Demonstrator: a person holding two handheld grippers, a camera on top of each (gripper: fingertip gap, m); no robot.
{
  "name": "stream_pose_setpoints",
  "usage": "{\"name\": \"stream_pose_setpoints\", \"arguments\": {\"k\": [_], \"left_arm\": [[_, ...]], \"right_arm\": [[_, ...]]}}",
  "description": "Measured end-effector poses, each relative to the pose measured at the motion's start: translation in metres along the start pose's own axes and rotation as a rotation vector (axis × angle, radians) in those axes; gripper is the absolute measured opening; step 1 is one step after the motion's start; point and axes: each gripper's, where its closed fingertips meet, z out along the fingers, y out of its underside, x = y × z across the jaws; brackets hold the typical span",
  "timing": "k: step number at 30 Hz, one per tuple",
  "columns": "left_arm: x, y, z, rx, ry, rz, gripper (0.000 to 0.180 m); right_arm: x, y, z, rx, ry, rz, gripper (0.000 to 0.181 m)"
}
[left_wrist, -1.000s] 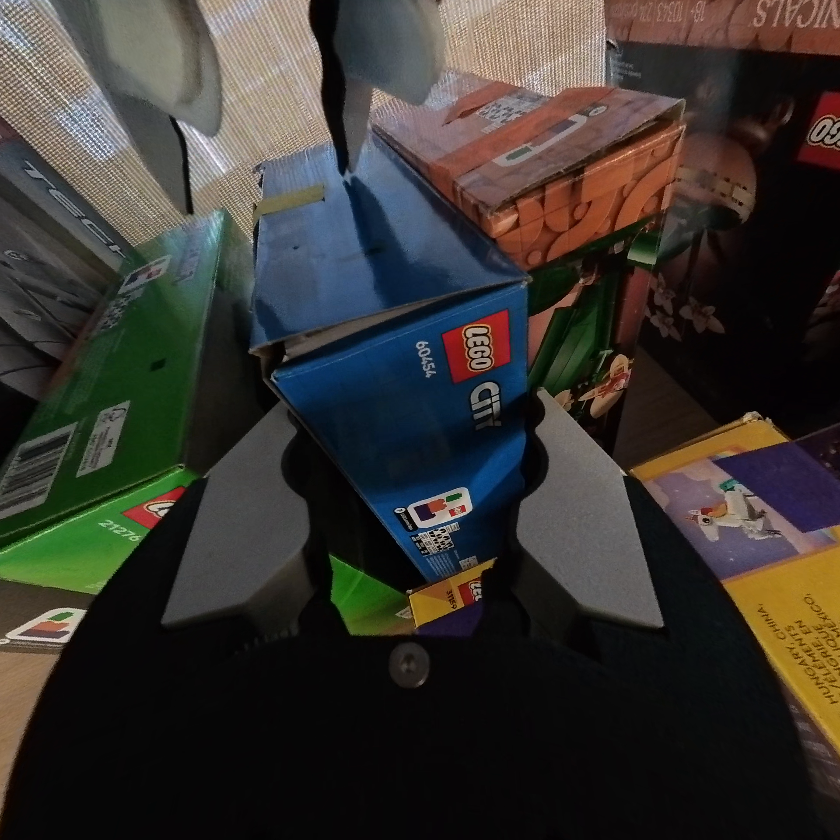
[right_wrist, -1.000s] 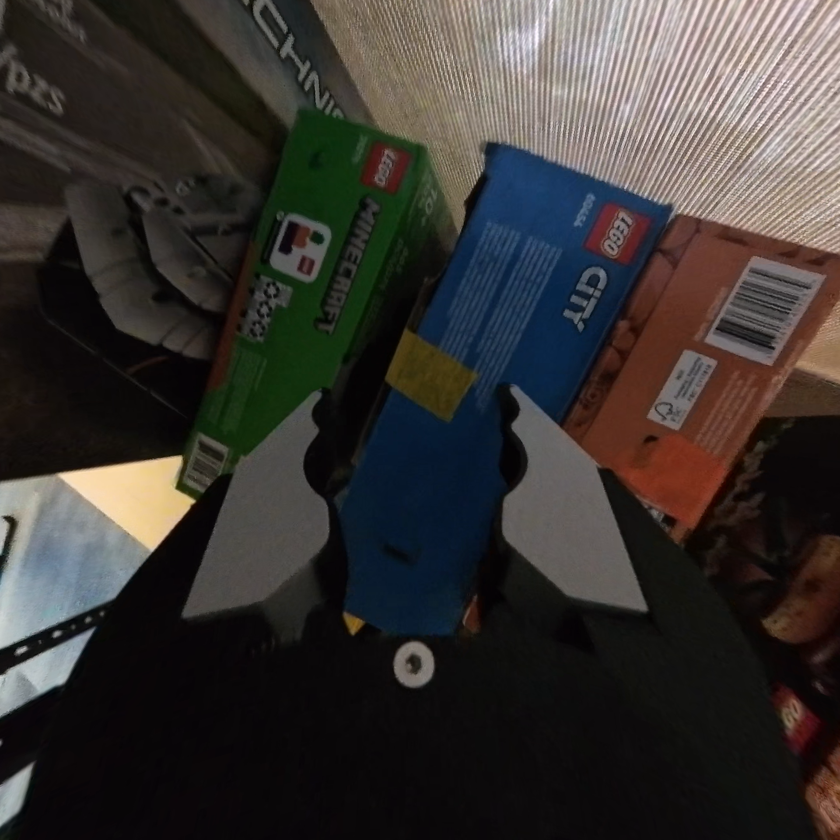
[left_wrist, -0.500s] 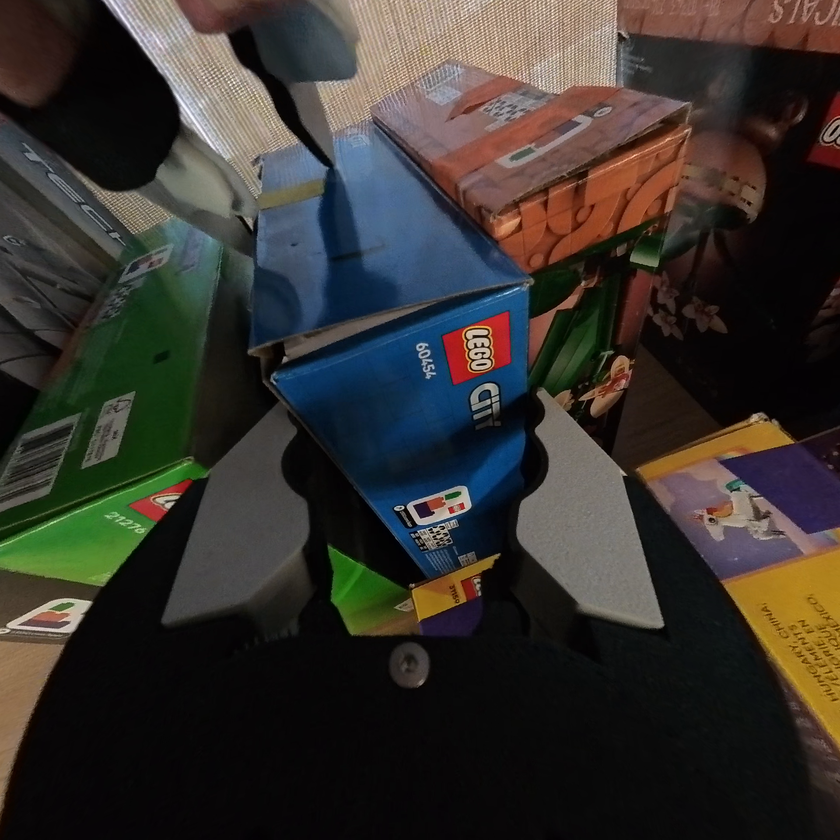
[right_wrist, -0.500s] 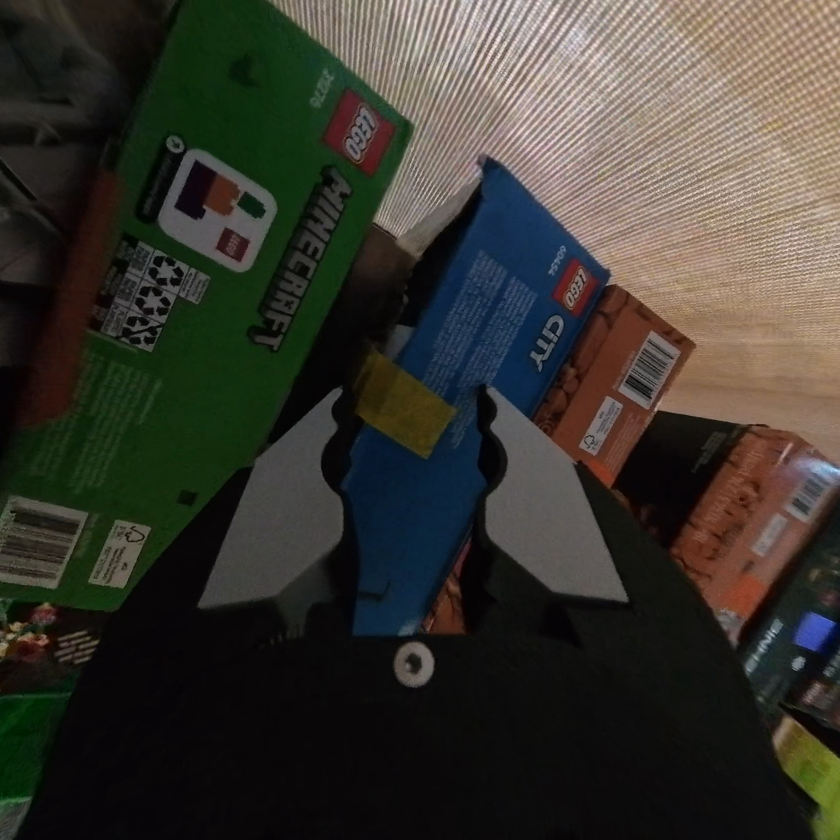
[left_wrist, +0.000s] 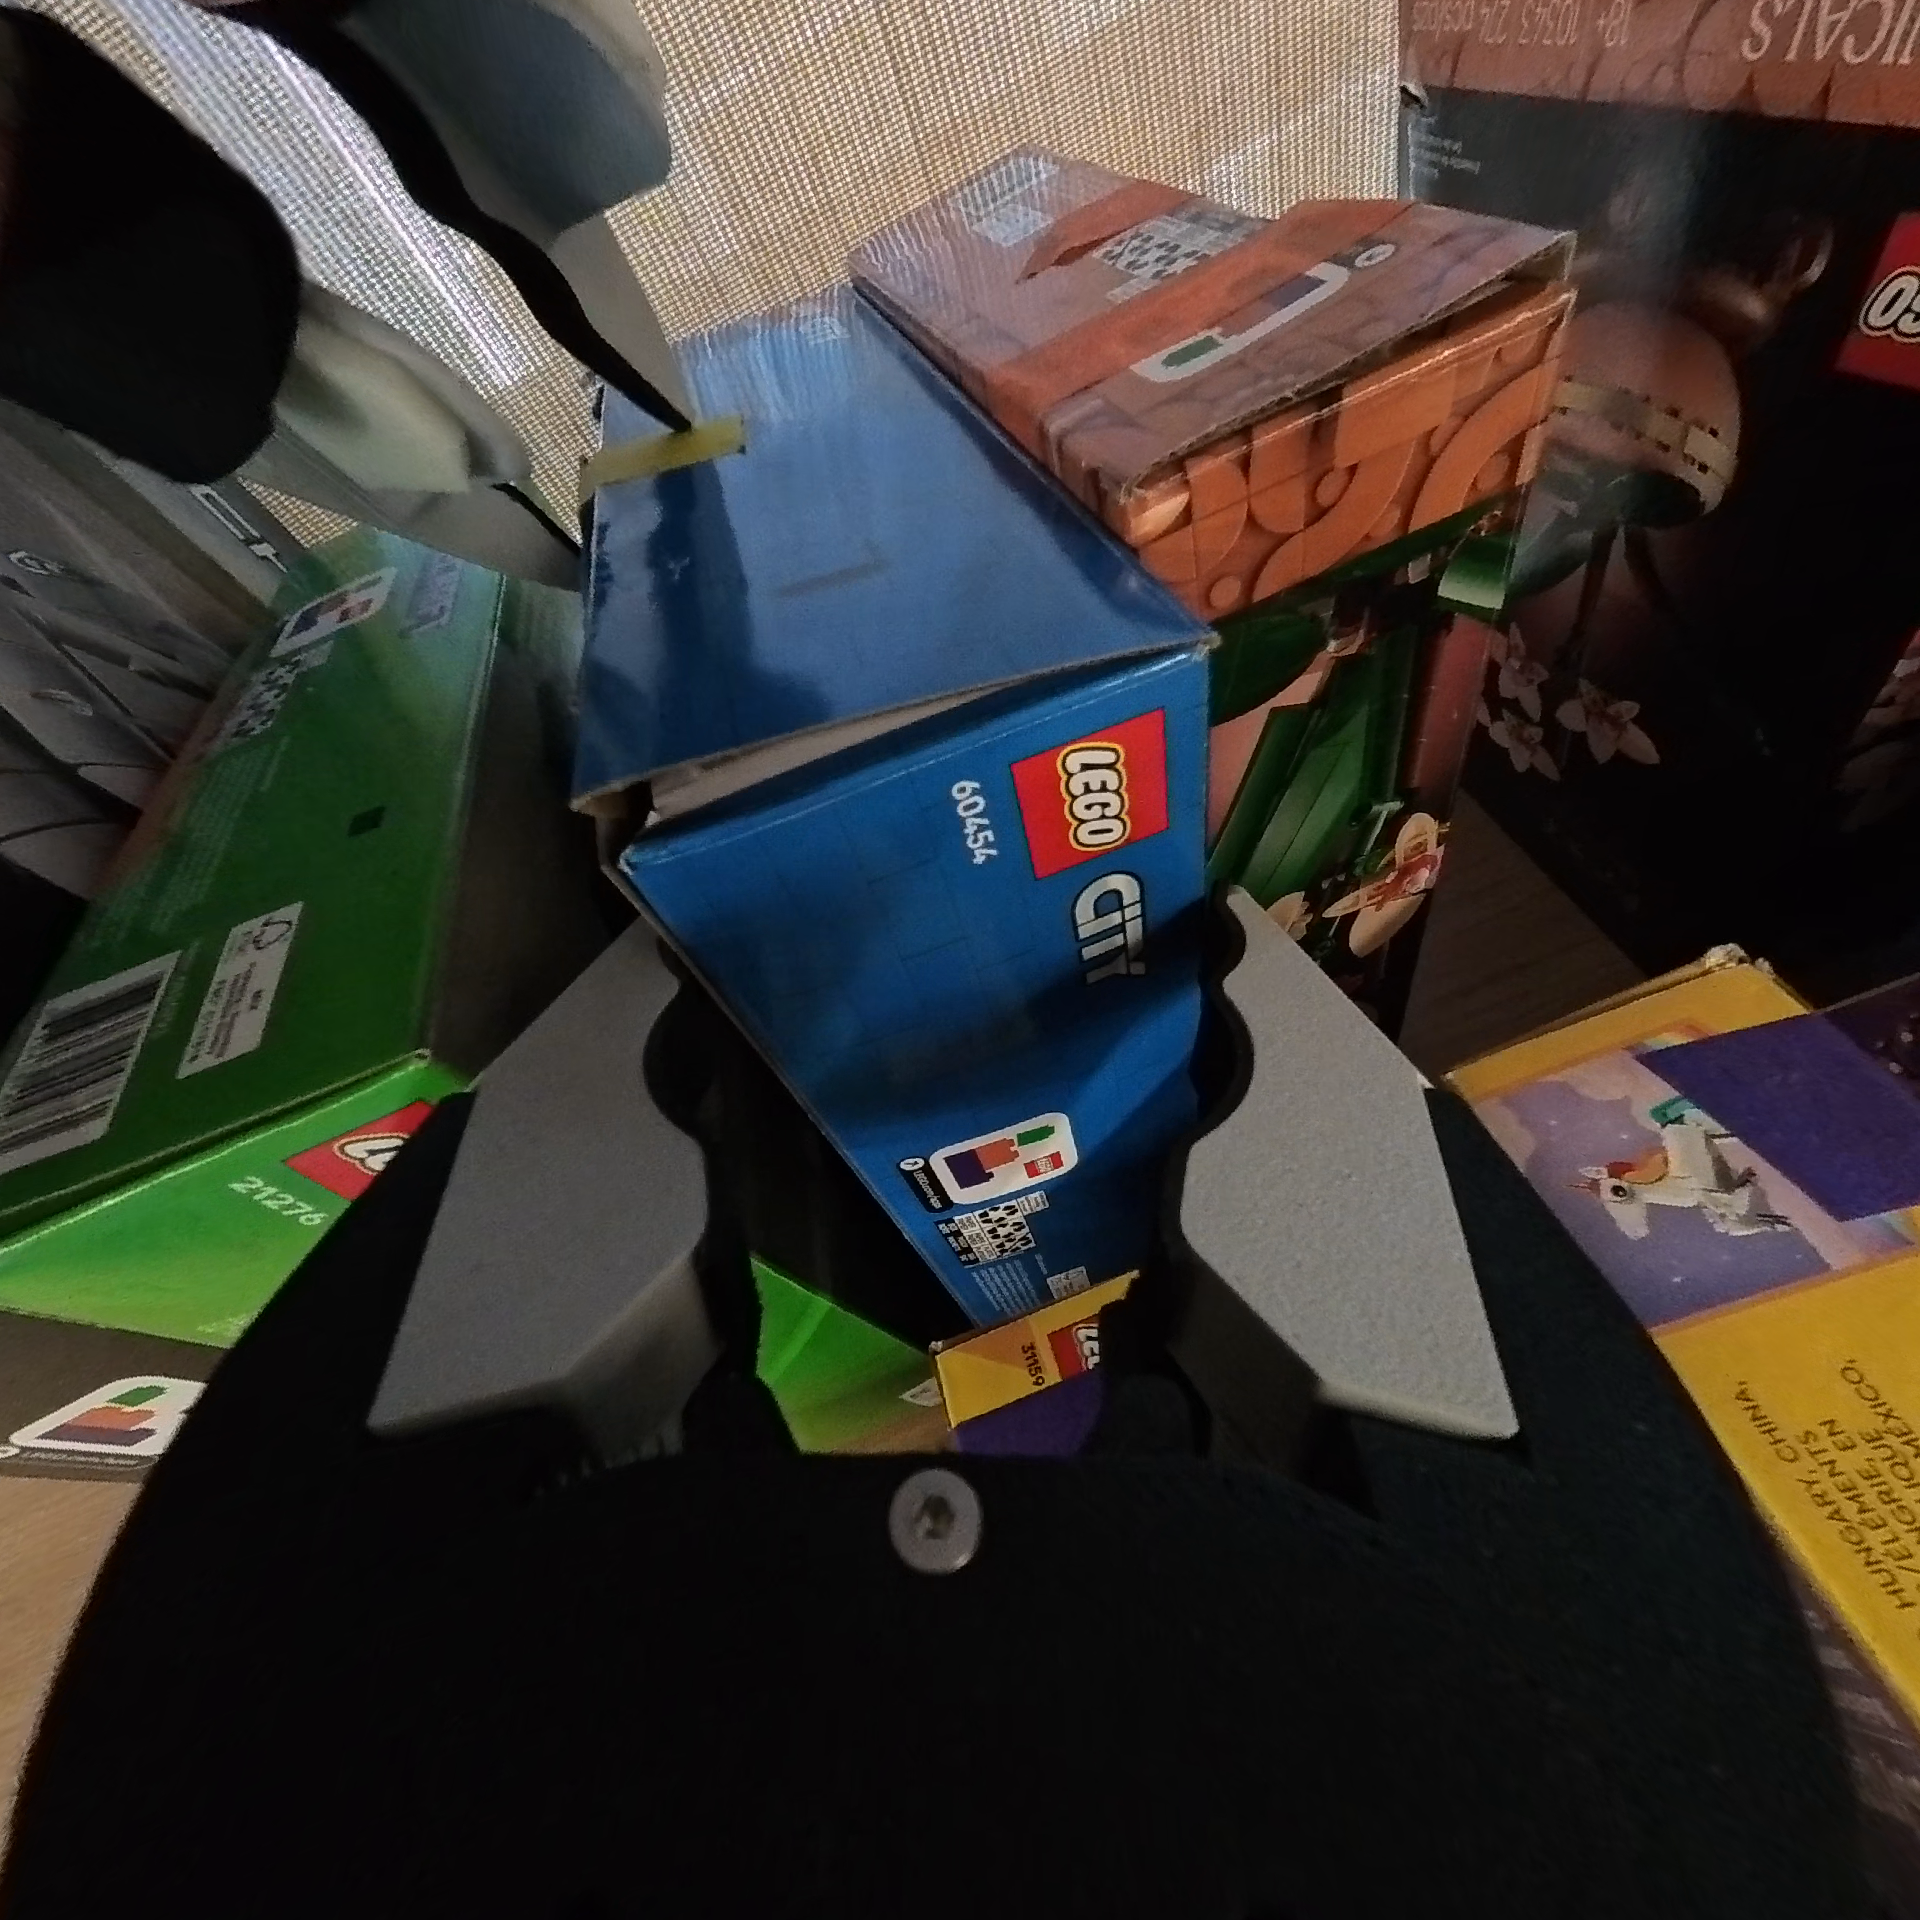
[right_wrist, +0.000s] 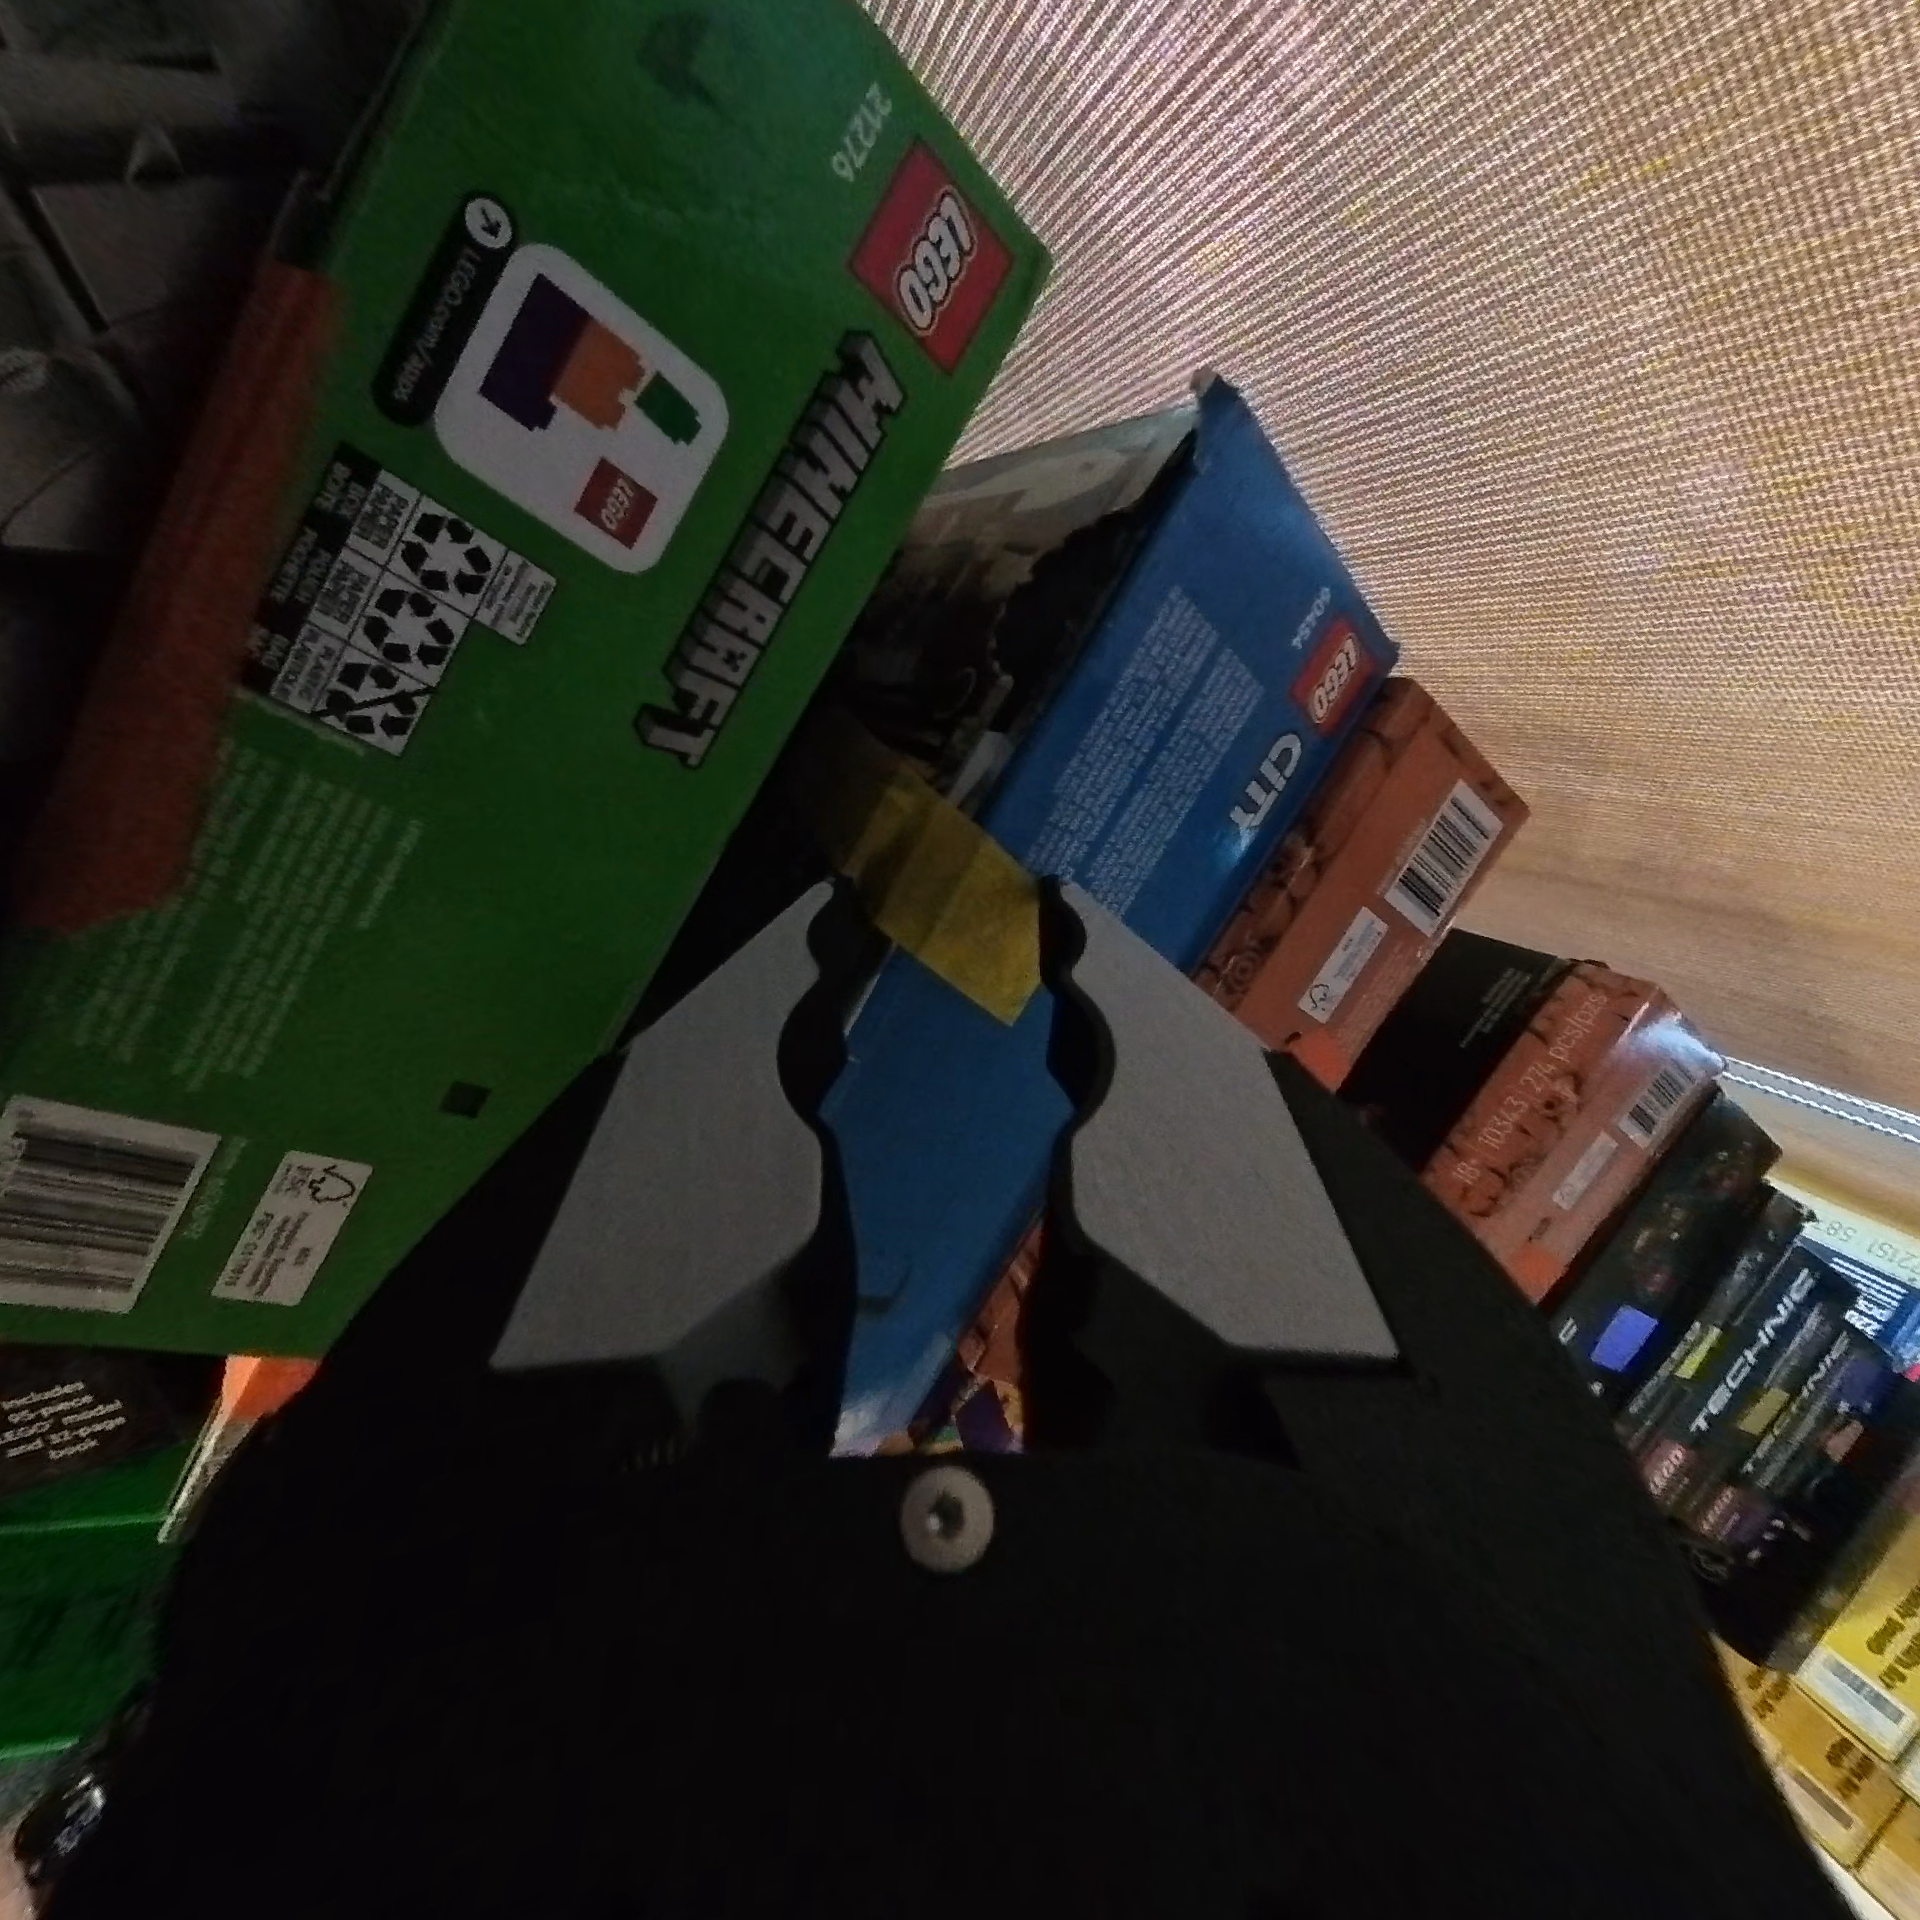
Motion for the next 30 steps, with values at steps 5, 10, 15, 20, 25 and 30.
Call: {"name": "stream_pose_setpoints", "arguments": {"k": [5, 10, 15, 20, 25, 30], "left_arm": [[-0.002, 0.001, 0.0, 0.001, -0.002, -0.028, 0.094], [-0.005, 0.003, 0.0, 0.001, 0.0, -0.046, 0.094], [-0.006, 0.004, -0.001, 0.003, 0.002, -0.05, 0.094], [-0.006, 0.004, -0.001, 0.005, 0.002, -0.051, 0.094], [-0.006, 0.004, -0.001, 0.002, 0.002, -0.052, 0.094], [-0.006, 0.004, -0.001, 0.003, 0.001, -0.051, 0.094]], "right_arm": [[-0.005, -0.003, 0.001, 0.017, -0.027, -0.006, 0.031], [-0.009, -0.005, 0.002, 0.026, -0.029, -0.034, 0.03], [-0.01, -0.006, 0.002, 0.039, -0.062, -0.03, 0.032], [-0.008, -0.01, -0.003, 0.083, -0.112, 0.005, 0.035], [0.004, -0.022, -0.019, 0.212, -0.112, 0.023, 0.03], [-0.023, -0.029, -0.029, 0.311, -0.191, -0.142, 0.018]]}}
